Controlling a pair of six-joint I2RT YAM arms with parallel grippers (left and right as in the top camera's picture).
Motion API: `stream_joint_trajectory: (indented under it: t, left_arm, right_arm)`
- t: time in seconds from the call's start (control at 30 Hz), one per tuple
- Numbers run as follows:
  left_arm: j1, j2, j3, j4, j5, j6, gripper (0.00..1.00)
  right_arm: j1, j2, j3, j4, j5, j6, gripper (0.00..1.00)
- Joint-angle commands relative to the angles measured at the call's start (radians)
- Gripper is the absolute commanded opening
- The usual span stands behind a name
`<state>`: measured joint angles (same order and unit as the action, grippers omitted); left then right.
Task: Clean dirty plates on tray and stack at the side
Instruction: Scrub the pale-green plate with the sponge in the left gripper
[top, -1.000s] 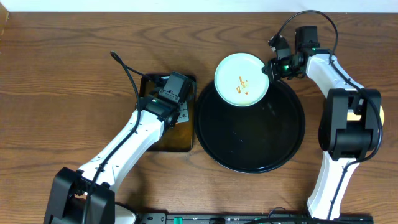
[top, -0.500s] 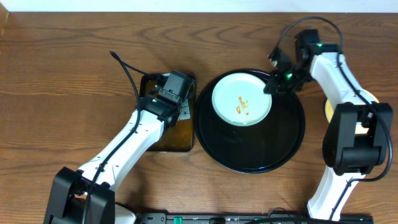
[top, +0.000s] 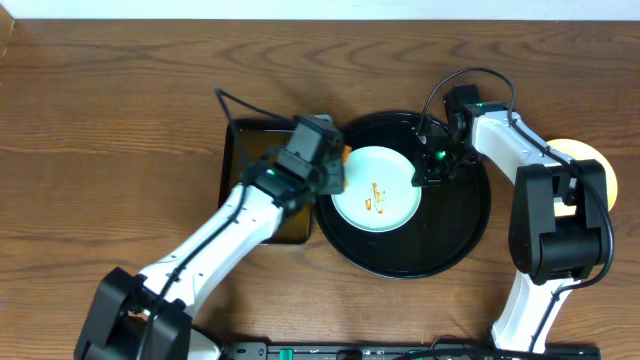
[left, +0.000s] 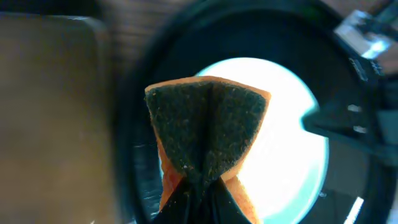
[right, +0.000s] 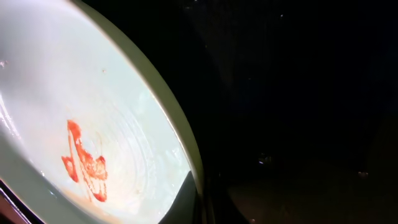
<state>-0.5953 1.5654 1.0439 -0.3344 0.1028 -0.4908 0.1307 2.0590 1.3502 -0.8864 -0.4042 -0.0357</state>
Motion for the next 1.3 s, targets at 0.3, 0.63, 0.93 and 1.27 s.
stream_joint_trajectory:
  t: [0.3, 0.63, 0.93, 1.27]
  left_arm:
    - [-0.175, 0.222, -0.001, 0.272, 0.074, -0.142, 0.08]
    - [-0.227, 0.339, -0.001, 0.304, 0.021, -0.151, 0.08]
    - [-0.094, 0.342, -0.001, 0.171, -0.115, -0.150, 0.08]
    - [-0.041, 0.255, 0.001, 0.077, -0.189, 0.039, 0.07]
  right_arm:
    - [0.026, -0.005, -0.019, 0.001, 0.015, 0.024, 0.01]
    - [0.027, -0.005, -0.019, -0.010, 0.015, 0.024, 0.01]
    - [0.027, -0.005, -0.019, -0.018, 0.015, 0.023, 0.01]
    - [0.027, -0.005, -0.019, -0.018, 0.015, 0.021, 0.01]
